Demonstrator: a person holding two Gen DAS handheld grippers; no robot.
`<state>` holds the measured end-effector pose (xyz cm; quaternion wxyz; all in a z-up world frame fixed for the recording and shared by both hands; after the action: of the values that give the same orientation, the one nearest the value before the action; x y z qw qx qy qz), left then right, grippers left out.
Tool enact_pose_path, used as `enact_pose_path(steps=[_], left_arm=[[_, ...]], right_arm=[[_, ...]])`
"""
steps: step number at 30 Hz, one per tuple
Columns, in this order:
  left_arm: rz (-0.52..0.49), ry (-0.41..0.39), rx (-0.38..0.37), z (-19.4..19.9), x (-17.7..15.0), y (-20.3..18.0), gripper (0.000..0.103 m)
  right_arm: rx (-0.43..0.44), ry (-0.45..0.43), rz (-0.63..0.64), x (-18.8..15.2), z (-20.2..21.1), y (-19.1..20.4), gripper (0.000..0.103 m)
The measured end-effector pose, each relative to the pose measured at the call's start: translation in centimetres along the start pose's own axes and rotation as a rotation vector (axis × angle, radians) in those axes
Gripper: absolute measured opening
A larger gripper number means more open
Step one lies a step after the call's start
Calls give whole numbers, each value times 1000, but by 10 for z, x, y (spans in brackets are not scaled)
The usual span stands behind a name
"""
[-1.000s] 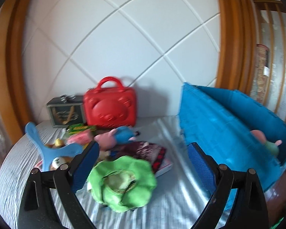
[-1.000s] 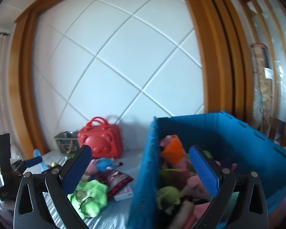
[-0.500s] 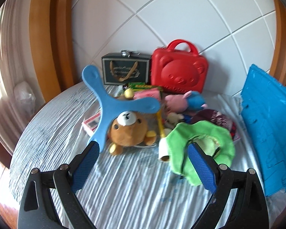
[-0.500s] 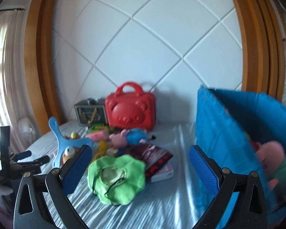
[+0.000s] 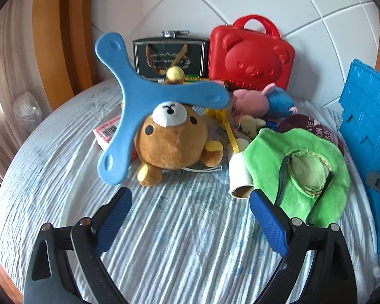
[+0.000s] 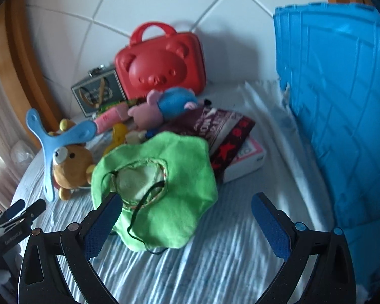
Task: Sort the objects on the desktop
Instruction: 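Move the left gripper to the white roller while the right approaches the green hat, then grasp the white roller with the left gripper while the right grasps the green hat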
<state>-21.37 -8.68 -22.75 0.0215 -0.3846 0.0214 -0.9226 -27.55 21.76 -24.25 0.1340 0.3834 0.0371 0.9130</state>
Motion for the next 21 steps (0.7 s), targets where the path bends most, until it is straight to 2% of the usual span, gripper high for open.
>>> enact_pose_path(steps=[10, 15, 16, 17, 19, 21], left_arm=[[-67, 90, -4, -69, 2, -22, 95], [-116, 113, -17, -92, 8, -39, 92], [-120, 110, -29, -94, 10, -43, 91], [-125, 113, -38, -96, 12, -47, 91], [-145, 123, -61, -100, 14, -56, 86], [-173, 135, -72, -104, 13, -66, 84]], right_arm=[[-3, 123, -14, 0, -67, 6, 103], [-8, 178, 21, -3, -91, 14, 102], [-19, 187, 29, -5, -95, 15, 92], [-22, 193, 34, -8, -97, 15, 67], [14, 196, 27, -9, -96, 15, 42], [-4, 163, 60, -5, -87, 12, 36]])
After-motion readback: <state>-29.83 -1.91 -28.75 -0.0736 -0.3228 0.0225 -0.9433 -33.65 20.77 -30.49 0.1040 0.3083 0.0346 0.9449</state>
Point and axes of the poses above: each gripper's, at about its wrist camera, not at the fingertips, and z roughly against the way its jaws point, y to its left, x to its top, the point moved 8 cm from there along -z, roughly the way its jaws point, and after that the axes turned 1 degree about -x, right-handed, at the moved point
